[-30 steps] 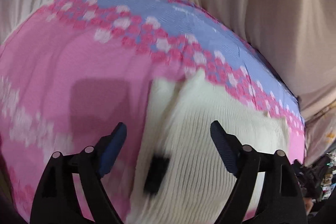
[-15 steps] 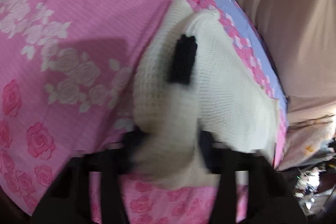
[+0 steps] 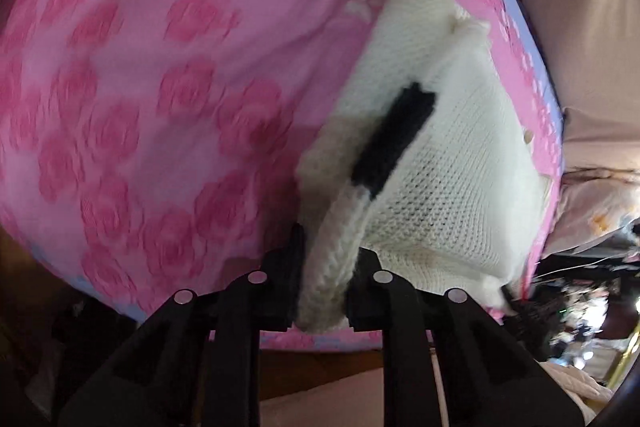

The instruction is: Fold small clothes

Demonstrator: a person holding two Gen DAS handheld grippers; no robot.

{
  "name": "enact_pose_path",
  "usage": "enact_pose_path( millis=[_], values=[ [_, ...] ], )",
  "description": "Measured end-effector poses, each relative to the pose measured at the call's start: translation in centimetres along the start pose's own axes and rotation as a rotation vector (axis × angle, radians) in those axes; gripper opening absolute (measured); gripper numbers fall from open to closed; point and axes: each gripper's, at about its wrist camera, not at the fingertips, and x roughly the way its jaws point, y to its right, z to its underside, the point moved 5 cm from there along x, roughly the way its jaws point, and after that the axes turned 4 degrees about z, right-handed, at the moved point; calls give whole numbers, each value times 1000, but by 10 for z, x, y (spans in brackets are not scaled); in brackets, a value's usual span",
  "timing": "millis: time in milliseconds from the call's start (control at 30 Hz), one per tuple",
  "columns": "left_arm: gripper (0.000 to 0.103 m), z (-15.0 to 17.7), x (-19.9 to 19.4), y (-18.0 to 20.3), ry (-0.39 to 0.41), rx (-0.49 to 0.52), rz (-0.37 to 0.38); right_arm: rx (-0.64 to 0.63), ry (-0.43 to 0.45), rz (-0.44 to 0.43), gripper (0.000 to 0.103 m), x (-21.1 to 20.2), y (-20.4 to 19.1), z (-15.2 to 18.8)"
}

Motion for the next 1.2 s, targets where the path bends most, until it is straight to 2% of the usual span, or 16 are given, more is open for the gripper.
enact_pose_path(
  millis=[67, 133, 200, 233, 300, 333, 433, 467, 567, 633, 667, 767, 867, 967, 1033, 1200],
  values=[
    [25, -3, -10, 4, 35, 20, -7, 0, -33, -6, 15, 4, 8, 16],
    [29, -14, -34, 24, 130, 122, -53, -28, -14, 38, 34, -5, 3, 9],
    [56, -28, -52, 48, 227, 224, -83, -124, 88, 130, 38, -30, -13, -9],
    [61, -41, -58, 65, 288, 270, -88, -169, 147, 158, 47, -41, -24, -20],
    [64, -59, -53, 88, 306, 302, -71, -235, 244, 159, 62, -53, -51, -47],
    [64, -72, -41, 102, 296, 319, -46, -260, 259, 143, 62, -51, -63, -59],
    [64, -95, -3, 120, 267, 341, -63, -312, 250, 109, 62, -22, -107, -93],
    [59, -99, 10, 119, 246, 335, -88, -324, 248, 111, 62, -12, -115, -99],
    [8, -108, 36, 120, 179, 334, -114, -337, 205, 120, 59, 25, -133, -113],
    [7, -108, 22, 118, 222, 294, -79, -338, 205, 130, 12, 35, -140, -110],
    [7, -108, 14, 120, 251, 290, -59, -329, 226, 127, 12, 30, -141, -110],
    [7, -118, -14, 128, 327, 289, -49, -282, 347, 8, 8, -13, -150, -112],
    [7, -131, -14, 127, 334, 287, -73, -255, 390, -21, 7, -33, -151, -126],
    [7, -141, 28, 114, 283, 285, -170, -286, 310, 70, 7, -1, -145, -137],
    [7, -140, 39, 98, 276, 261, -166, -291, 174, 147, 7, 50, -132, -135],
    [11, -128, 3, 105, 333, 281, -123, -231, 212, 126, 16, 31, -140, -139]
  ],
)
